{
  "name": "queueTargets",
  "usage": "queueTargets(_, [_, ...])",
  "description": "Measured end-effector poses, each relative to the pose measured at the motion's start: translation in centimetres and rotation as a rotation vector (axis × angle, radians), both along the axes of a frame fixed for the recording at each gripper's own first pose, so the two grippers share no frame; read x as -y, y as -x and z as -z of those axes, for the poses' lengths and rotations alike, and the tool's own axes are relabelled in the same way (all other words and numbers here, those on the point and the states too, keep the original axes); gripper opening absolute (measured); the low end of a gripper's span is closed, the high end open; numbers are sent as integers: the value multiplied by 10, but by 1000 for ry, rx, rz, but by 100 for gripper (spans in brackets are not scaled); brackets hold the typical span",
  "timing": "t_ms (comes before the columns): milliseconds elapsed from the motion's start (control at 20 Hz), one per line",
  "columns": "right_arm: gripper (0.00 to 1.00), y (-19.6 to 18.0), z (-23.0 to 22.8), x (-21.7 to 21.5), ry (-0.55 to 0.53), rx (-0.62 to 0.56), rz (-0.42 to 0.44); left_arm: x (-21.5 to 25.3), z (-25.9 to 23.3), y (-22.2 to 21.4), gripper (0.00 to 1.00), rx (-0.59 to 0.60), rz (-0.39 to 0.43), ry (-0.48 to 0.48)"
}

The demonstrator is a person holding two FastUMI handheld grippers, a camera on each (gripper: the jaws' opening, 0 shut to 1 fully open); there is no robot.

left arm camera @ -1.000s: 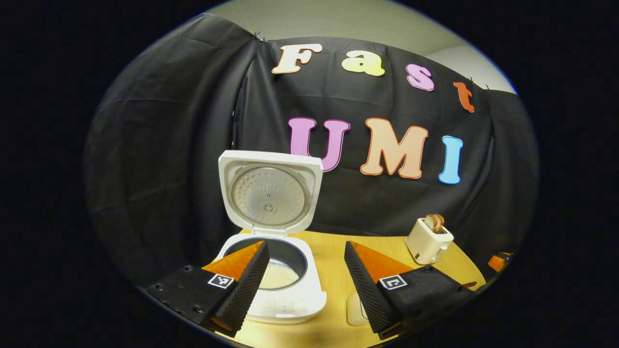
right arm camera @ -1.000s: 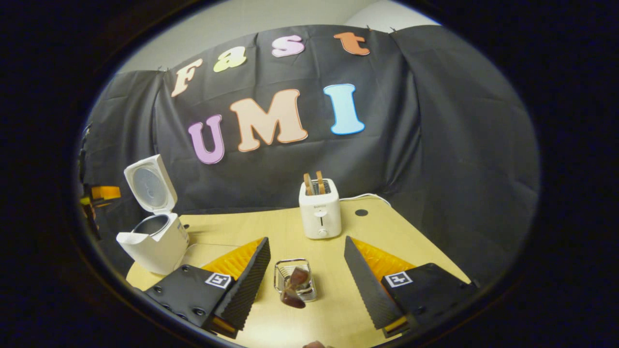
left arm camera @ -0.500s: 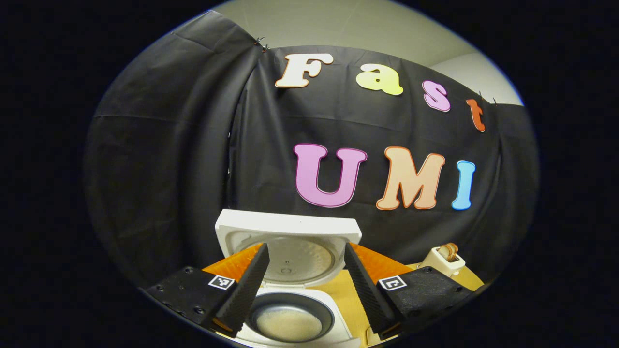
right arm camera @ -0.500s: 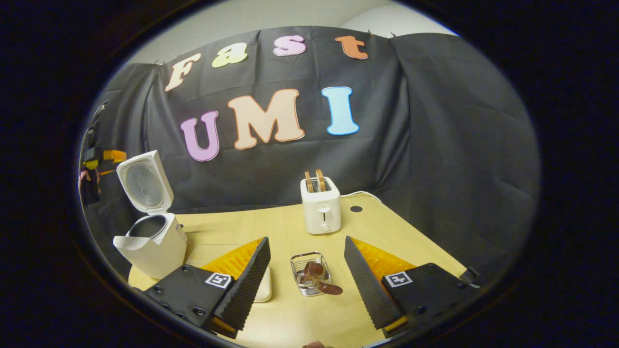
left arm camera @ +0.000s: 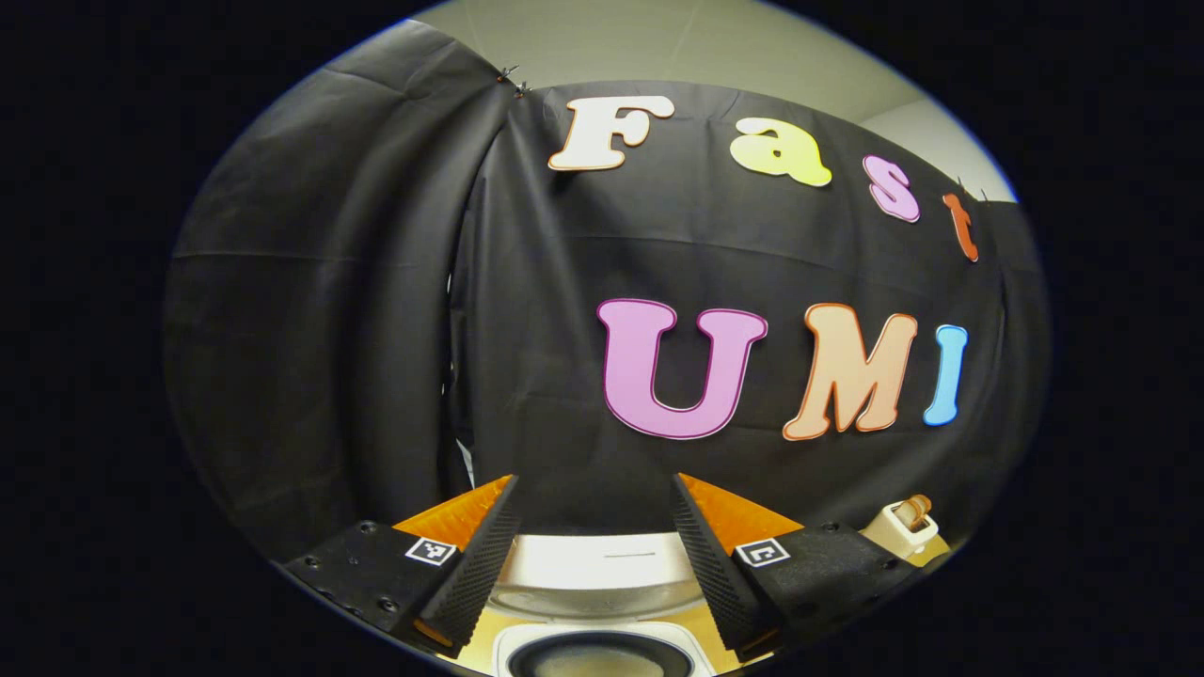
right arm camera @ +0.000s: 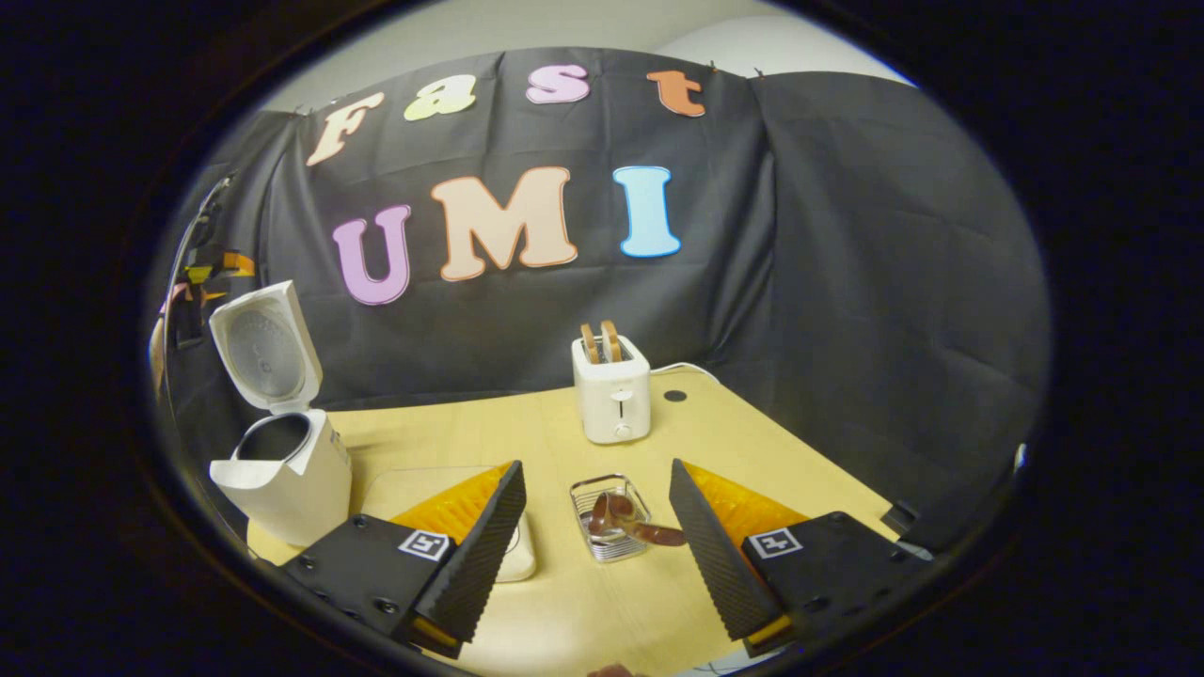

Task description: Close the left gripper, press the button to open the rice cooker; take a wooden spoon from the chopstick holder with the right hand, scoop a spoonful of rice and pour it into the rice cooker, then put the wooden spoon back into the chopstick holder.

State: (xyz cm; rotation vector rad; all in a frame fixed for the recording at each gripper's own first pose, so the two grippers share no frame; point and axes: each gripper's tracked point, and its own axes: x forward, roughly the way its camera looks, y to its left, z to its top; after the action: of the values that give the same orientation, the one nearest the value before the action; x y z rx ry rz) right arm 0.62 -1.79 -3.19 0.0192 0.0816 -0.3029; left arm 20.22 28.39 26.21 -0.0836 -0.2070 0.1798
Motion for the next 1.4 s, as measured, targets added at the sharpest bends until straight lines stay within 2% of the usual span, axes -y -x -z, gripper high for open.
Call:
queueTargets(200, [100, 3, 2, -9, 14, -9, 9, -6, 10, -26, 91, -59, -14, -75])
queueTargets(250, [100, 5, 3, -12, 17, -11, 7, -3, 15, -30, 87, -80, 1, -75])
queueTargets(350, [100, 3, 2, -13, 23, -11, 4, 1, 27, -32, 90, -124, 12, -55])
queueTargets(400, [100, 5, 2, -13, 25, -10, 3, 0, 20, -32, 92, -94, 13, -49])
queueTargets(450, [100, 6, 1, -13, 25, -9, 2, 1, 24, -33, 88, -104, 15, -39])
queueTargets(600, [100, 4, -1, -13, 13, -5, -8, 5, 30, -26, 90, -102, 15, -51])
queueTargets(800, [100, 1, -8, -14, 15, 3, -26, 12, 37, -8, 91, -87, 15, -53])
queueTargets(900, [100, 2, -10, -12, 31, 4, -31, 15, 42, 4, 87, -68, 13, -54])
queueTargets(950, [100, 2, -11, -12, 33, 6, -37, 19, 46, 11, 91, -52, 11, -62])
queueTargets(1000, [100, 2, -12, -11, 33, 8, -42, 23, 48, 19, 87, -25, 7, -73])
queueTargets(1050, [100, 2, -14, -11, 32, 12, -46, 26, 53, 26, 91, -9, 5, -82])
queueTargets(1100, [100, 2, -16, -10, 31, 18, -50, 28, 59, 35, 91, 3, 2, -88])
queueTargets(1200, [99, 0, -22, -7, 35, 33, -60, 35, 75, 50, 87, 3, 5, -85])
queueTargets(1250, [98, -1, -25, -7, 37, 39, -63, 38, 84, 58, 91, -4, 8, -83])
queueTargets(1400, [96, -4, -31, -4, 40, 49, -77, 48, 115, 78, 91, -42, 22, -78])
